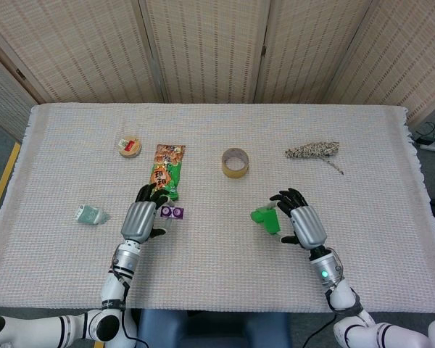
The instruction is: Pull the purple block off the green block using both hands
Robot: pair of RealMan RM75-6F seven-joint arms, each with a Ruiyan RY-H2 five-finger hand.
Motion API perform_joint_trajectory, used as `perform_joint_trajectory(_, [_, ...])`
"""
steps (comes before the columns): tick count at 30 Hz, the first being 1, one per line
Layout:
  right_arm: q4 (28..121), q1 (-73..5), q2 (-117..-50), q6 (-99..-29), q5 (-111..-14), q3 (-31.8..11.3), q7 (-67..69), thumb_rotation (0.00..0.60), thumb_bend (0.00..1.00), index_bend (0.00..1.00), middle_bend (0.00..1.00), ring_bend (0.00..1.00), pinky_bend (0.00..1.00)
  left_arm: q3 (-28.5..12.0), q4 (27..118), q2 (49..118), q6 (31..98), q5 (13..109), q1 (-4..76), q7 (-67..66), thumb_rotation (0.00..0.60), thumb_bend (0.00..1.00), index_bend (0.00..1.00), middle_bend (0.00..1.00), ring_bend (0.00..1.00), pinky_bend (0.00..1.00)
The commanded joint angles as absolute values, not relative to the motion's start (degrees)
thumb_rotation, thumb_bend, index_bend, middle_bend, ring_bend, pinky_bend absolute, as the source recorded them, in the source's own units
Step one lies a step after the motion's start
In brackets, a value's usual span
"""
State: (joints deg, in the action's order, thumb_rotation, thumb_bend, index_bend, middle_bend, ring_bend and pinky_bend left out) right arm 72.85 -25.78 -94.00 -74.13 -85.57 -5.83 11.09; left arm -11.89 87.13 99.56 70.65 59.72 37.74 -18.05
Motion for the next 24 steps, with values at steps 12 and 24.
perform_joint_trajectory(12, [70.16,-26.58,-91.92,-65.07,-82.79,-3.98,9.96,0.6,0.27,0.73,0.17,0.05,0.05,-10.79,81.39,101.65,63.66,61.55,37.11,-11.57,0.6,0.49,0.4,0.21,0.0,0.0])
perform_joint_trajectory(24, [77.62,-27.74,-83.87,-61.99,-84.2,-2.8,8.38,0.6,0.27,0.0,0.0,0.0,0.0,-10.83,83.07,99.17,58.82,61.01,37.87,-11.56,0.6,0.42,0.0,0.01,0.0,0.0])
